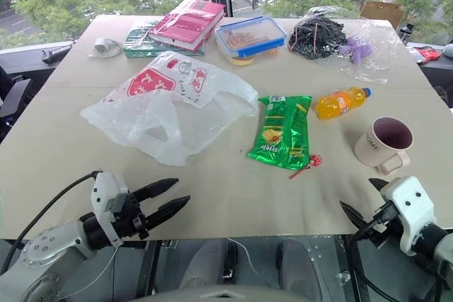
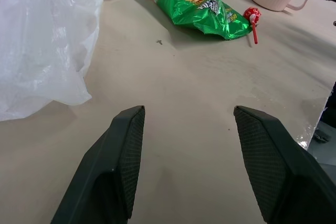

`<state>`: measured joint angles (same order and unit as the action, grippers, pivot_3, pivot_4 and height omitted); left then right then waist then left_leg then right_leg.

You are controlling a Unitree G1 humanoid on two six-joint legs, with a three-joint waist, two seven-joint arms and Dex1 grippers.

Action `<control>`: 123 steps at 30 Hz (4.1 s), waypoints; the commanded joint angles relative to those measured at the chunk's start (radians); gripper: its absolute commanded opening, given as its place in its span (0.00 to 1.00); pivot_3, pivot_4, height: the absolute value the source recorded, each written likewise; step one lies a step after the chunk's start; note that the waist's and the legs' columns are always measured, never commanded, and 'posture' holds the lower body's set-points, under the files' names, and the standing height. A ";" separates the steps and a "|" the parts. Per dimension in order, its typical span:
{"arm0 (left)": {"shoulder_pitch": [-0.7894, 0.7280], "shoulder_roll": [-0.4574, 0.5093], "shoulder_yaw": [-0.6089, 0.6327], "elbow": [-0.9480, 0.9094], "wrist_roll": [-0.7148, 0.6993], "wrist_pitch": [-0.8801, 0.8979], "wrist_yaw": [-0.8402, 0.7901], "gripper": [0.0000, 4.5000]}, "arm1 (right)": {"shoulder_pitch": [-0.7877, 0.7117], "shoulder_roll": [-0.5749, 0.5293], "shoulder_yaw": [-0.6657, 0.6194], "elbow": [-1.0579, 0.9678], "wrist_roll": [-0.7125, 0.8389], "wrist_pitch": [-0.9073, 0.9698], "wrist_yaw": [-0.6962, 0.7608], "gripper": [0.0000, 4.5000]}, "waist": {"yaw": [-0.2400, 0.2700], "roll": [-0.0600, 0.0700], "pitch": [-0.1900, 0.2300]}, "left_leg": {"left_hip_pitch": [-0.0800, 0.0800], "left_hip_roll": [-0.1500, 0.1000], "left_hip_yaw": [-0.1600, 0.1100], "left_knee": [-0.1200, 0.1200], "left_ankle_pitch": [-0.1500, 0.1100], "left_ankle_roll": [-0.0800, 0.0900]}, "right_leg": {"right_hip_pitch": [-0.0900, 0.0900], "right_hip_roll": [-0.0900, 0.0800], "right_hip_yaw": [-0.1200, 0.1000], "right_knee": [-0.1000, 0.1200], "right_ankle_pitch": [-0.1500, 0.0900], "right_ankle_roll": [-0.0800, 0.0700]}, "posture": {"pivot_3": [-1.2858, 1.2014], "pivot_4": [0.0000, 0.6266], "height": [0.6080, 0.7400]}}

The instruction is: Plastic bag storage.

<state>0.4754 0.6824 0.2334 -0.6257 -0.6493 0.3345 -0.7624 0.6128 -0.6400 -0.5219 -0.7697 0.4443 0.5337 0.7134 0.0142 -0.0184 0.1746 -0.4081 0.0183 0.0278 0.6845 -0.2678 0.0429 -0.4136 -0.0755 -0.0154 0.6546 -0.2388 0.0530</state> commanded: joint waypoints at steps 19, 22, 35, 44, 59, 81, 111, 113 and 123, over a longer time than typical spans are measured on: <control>-0.315 -0.032 0.007 -0.145 -0.169 0.137 0.185 0.63 | -0.156 0.016 0.116 -0.084 0.007 -0.182 0.009 0.98 | 0.002 0.000 0.000 | 0.000 0.000 -0.001 0.000 0.000 0.000 | 0.000 0.002 0.000 0.000 0.001 -0.002 | 0.52 0.24 1.00; -0.563 -0.041 -0.032 -0.076 -0.191 0.234 0.304 0.63 | -0.212 0.007 0.126 -0.106 0.041 -0.164 -0.007 0.98 | 0.003 -0.002 -0.001 | 0.001 0.000 -0.003 0.003 0.000 0.000 | 0.003 0.003 0.000 0.001 0.002 -0.002 | 0.52 0.24 1.00; -1.057 0.006 -0.328 0.166 0.041 0.788 0.517 0.63 | -0.398 -0.058 0.230 -0.129 0.046 -0.112 -0.038 0.98 | -0.035 -0.004 0.000 | 0.009 -0.009 -0.007 -0.008 0.000 0.000 | 0.006 0.008 0.012 -0.001 0.004 0.003 | 0.52 0.24 1.00; -0.744 0.129 -0.042 -0.078 -0.031 0.941 0.473 0.63 | -0.457 -0.066 0.261 -0.139 0.143 -0.108 -0.006 0.98 | -0.001 -0.006 0.000 | 0.009 -0.008 -0.008 -0.011 0.001 -0.001 | 0.004 0.005 0.012 -0.003 0.003 0.002 | 0.52 0.24 1.00; -0.823 0.359 -0.413 0.009 0.616 0.457 0.505 0.63 | -0.495 -0.075 0.299 -0.113 0.103 -0.115 -0.026 0.98 | 0.000 -0.006 0.000 | 0.009 -0.009 -0.006 -0.007 0.000 -0.001 | 0.005 0.005 0.014 -0.001 0.002 -0.001 | 0.52 0.24 1.00; -0.936 0.350 -0.531 0.251 0.823 0.406 0.131 0.63 | -0.469 -0.061 0.346 -0.132 0.054 -0.122 -0.063 0.98 | -0.001 -0.007 0.001 | 0.008 -0.008 -0.007 -0.007 0.001 -0.001 | 0.004 0.006 0.013 0.001 0.004 0.002 | 0.52 0.24 1.00; -1.279 -0.022 0.073 0.507 0.240 0.915 0.136 0.02 | -0.795 0.071 0.646 0.067 -0.148 0.326 -0.377 1.00 | -0.024 -0.009 0.002 | 0.006 -0.009 -0.009 0.000 0.001 0.000 | 0.002 0.006 0.012 0.007 0.004 0.003 | 0.52 0.24 1.00; -1.288 -0.027 0.079 0.508 0.230 0.921 0.160 0.02 | -0.833 0.118 0.642 0.090 -0.130 0.413 -0.407 1.00 | -0.024 -0.009 0.002 | 0.006 -0.009 -0.009 0.000 0.001 0.000 | 0.002 0.005 0.012 0.007 0.004 0.003 | 0.52 0.24 1.00; -1.264 -0.028 0.063 0.470 0.204 0.921 0.228 0.02 | -0.794 0.117 0.387 0.022 -0.011 0.736 -0.386 1.00 | -0.013 -0.009 0.002 | 0.005 -0.010 -0.010 0.000 0.000 0.000 | 0.002 0.005 0.012 0.006 0.004 0.003 | 0.52 0.24 1.00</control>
<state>-0.7813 0.6442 0.2777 -0.1094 -0.4301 1.2604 -0.5393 -0.1820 -0.5323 -0.0780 -0.7098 0.4038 1.2158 0.3246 0.0015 -0.0279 0.1765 -0.4032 0.0084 0.0182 0.6844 -0.2674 0.0426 -0.4115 -0.0709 -0.0037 0.6608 -0.2345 0.0556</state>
